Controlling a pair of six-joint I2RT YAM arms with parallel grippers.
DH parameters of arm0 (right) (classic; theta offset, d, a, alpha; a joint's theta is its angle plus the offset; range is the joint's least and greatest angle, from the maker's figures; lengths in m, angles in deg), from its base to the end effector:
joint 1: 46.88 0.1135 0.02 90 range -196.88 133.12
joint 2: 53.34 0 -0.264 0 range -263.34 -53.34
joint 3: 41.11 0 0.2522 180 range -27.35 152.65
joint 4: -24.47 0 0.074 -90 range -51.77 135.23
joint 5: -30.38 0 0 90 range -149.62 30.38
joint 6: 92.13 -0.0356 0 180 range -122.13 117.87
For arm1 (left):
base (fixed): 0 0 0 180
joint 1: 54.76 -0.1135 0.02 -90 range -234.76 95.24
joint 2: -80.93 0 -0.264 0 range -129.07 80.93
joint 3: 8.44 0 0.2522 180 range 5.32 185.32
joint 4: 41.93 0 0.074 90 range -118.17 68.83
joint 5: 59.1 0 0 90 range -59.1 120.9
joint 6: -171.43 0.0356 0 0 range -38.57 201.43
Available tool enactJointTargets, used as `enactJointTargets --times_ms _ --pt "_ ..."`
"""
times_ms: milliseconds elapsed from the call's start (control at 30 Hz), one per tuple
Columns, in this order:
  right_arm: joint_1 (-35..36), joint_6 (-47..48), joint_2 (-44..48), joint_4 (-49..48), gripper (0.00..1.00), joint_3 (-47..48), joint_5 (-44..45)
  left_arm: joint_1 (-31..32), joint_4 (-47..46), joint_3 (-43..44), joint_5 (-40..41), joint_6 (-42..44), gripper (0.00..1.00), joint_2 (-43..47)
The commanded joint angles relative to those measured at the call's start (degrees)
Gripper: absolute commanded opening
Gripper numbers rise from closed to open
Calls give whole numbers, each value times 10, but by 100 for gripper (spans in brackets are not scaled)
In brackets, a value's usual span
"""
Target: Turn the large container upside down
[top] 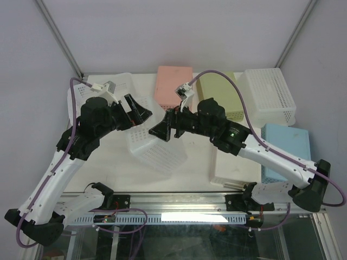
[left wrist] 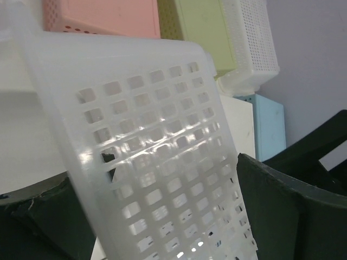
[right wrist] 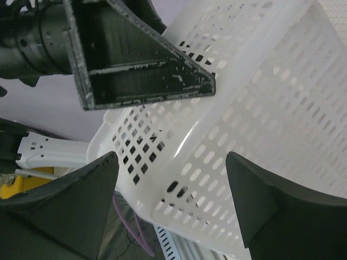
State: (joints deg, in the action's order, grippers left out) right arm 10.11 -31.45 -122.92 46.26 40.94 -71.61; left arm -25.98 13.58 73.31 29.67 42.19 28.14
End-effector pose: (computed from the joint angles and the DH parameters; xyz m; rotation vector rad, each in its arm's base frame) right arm 0.1472 0.2401 0.3977 -0.6203 1.8084 1.2520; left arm 0.1566 -0.0869 0.3969 -0.1794 2.1138 -0.7524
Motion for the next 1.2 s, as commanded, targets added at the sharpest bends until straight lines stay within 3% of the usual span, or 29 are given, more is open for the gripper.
enactJointTargets --times_ms 0,400,933,1167 --pt "11 -19 -31 32 84 52 57 -3 -71 -20 -74 -31 99 -5" --pt "12 -25 -22 131 79 41 211 -4 -128 -29 -144 -49 99 -14" --pt "-7 -43 17 164 74 -31 242 -20 -91 -13 -114 -39 99 11" --pt "-24 -54 22 155 72 -41 221 -23 17 10 -47 -20 99 23"
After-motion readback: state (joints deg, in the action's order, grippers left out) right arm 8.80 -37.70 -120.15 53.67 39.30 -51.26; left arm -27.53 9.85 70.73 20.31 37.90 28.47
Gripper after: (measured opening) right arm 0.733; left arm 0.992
